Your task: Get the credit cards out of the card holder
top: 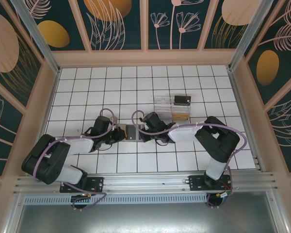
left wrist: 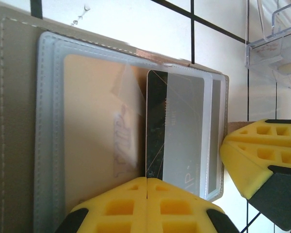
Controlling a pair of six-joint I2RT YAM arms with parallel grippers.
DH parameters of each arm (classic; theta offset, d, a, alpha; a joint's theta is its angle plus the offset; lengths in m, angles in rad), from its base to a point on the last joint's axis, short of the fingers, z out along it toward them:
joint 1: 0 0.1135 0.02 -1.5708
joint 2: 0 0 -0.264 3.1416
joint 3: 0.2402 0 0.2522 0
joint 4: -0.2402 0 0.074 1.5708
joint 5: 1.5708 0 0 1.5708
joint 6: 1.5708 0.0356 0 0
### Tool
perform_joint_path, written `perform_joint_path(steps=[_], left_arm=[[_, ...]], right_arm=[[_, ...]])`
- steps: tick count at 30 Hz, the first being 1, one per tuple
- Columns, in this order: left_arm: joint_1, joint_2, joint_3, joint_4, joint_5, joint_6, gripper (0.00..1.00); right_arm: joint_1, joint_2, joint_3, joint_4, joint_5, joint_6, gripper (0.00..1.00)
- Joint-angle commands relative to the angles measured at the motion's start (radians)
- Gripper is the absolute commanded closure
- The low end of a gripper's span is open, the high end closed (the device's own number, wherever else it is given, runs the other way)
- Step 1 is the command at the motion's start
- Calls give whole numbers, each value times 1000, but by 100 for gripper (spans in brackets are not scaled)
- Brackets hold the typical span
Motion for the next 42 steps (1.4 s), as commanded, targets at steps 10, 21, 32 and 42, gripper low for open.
perform_joint_path(steps=[10,21,32,42], left_arm=[[10,-110,9,-225,-134,40,100],[24,-240,60,-390,-215,39,100],[24,-369,87,-398,-143,29,100],[24,-448,-17,-77,40,-45,100]], right_arm=[[-10,-24,-55,-33,-9,-15,85],[-11,-32,-67,-11,-22,-20,85],[-13,-103,-47,-25,22,-11,82],[-67,-274,-90,87,-87,85,72]])
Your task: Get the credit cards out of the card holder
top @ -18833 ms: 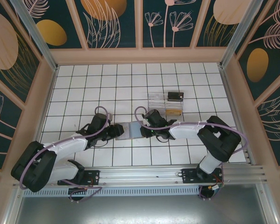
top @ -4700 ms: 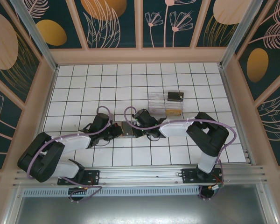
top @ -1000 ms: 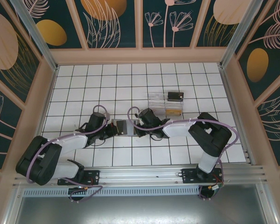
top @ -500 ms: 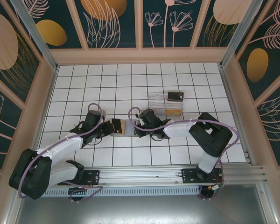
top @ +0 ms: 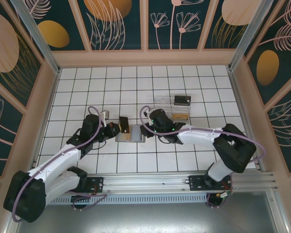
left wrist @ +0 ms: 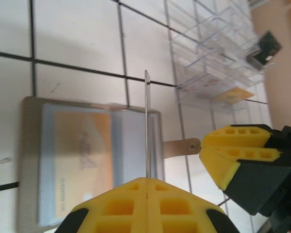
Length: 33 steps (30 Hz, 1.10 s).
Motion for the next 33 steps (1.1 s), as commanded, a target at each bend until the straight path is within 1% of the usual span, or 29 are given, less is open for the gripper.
perform_joint_path(steps=[1,4,7,10,14,19,33], left_arm=[[5,-12,-50,205,101,-53,100],[5,-2,-89,344,151,-96,100],[5,20,-116,457,199,-128,100],[5,33,-131,527,224,-147,100],[5,37,-133,543,226,-154,100],[5,40,-136,570,230,-169,100],[5,64,-137,588,243,-184,100]], right_arm=[[-64,-72,-48,107,-126,83,70],[-138,-105,-100,243,-291,179,64],[-183,-104,-132,357,-413,251,64],[-199,-81,-144,473,-494,317,64],[-204,-22,-127,572,-567,384,67],[-202,34,-112,632,-605,425,69],[-184,87,-92,672,-632,445,71]])
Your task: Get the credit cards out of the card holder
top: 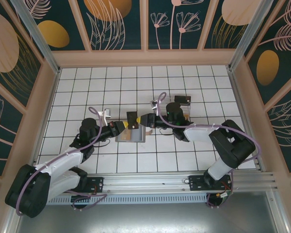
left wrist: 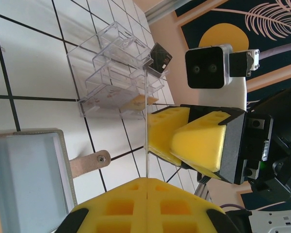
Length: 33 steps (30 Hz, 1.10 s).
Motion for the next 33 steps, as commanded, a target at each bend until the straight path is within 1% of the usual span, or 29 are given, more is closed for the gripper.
perform_joint_path(steps=[1,6,9,11,13,15,18,19,21,22,23,24,25,26,27,28,33], left_arm=[[5,2,-12,58,24,-8,100],[5,-5,-13,56,27,-9,100],[5,-5,-13,56,29,-10,100],[5,0,-15,65,35,-12,100],[5,7,-14,68,39,-12,100],[5,12,-16,73,40,-13,100],[5,18,-14,73,40,-11,100],[5,19,-14,72,38,-11,100],[5,20,-13,69,37,-7,100],[5,20,-12,66,36,-4,98],[5,19,-9,56,28,1,83],[5,15,-6,44,22,7,64],[5,10,-1,26,13,14,39],[5,2,4,9,0,23,20],[5,-8,8,-7,-10,33,9],[5,-19,13,-27,-23,42,2],[5,-52,49,-100,-73,102,1]], right_arm=[[9,24,27,54,-29,9,71],[9,36,34,46,-26,8,71],[9,35,35,57,-30,8,75],[9,35,33,71,-37,13,80],[9,35,32,84,-45,19,82],[9,35,30,94,-56,24,86],[9,29,25,101,-62,27,98],[8,25,24,99,-62,26,100],[7,12,20,85,-57,17,100],[5,4,17,77,-55,11,100],[1,-7,17,60,-52,1,100],[-1,-17,18,34,-48,-13,100],[-7,-32,23,-12,-41,-38,100],[-10,-53,30,-71,-24,-74,100],[-14,-74,39,-130,-5,-111,100],[-17,-101,52,-207,22,-159,100],[-18,-217,161,-598,220,-413,100]])
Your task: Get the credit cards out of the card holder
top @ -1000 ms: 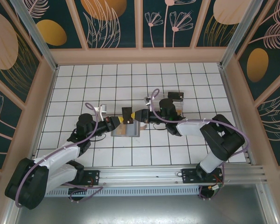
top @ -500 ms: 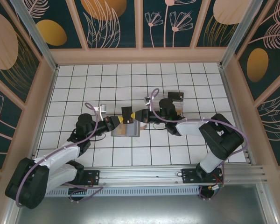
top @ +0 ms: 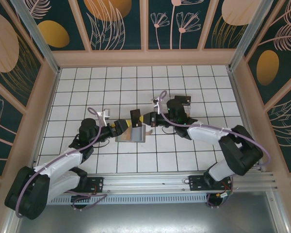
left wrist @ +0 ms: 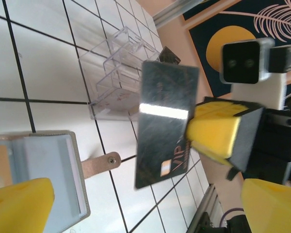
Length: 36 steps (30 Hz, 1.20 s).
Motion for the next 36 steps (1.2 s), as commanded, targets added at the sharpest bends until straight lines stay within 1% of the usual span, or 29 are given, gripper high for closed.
perform_joint_path(steps=[1,4,7,8,13,18,20,21,22,24,27,28,30,32,36], left_arm=[[-2,-27,48,-47,-50,70,1],[-2,-28,52,-46,-81,99,1],[-2,-23,54,-45,-108,139,1],[-2,-23,53,-42,-116,147,1],[-2,-43,15,23,-109,160,1],[-2,-89,-33,89,-89,120,1],[-2,-108,-34,88,-67,109,1],[-2,-120,-37,88,-63,101,1],[-2,-132,-42,90,-65,95,2],[-2,-154,-53,97,-63,87,1],[-2,-171,-61,95,-68,81,1],[-2,-173,-61,97,-63,82,1],[-2,-176,-62,102,-61,79,1],[-2,-177,-65,101,-63,82,1],[-2,-184,-61,77,-84,97,1]], right_arm=[[-5,-88,99,-314,172,-241,100],[-7,-119,166,-479,314,-379,100],[-1,-144,216,-584,423,-529,100],[4,-153,222,-603,453,-585,100],[44,-202,228,-668,704,-924,100],[48,-174,292,-783,963,-1216,100],[44,-180,282,-781,1020,-1362,100],[37,-198,256,-746,1049,-1448,100],[26,-218,231,-715,1056,-1528,100],[-14,-255,191,-658,1032,-1646,100],[-101,-273,196,-657,936,-1741,100],[-117,-259,211,-665,925,-1781,100],[-167,-218,259,-694,907,-1815,100],[-192,-177,310,-724,867,-1835,100],[-194,-122,340,-731,809,-1893,100]])
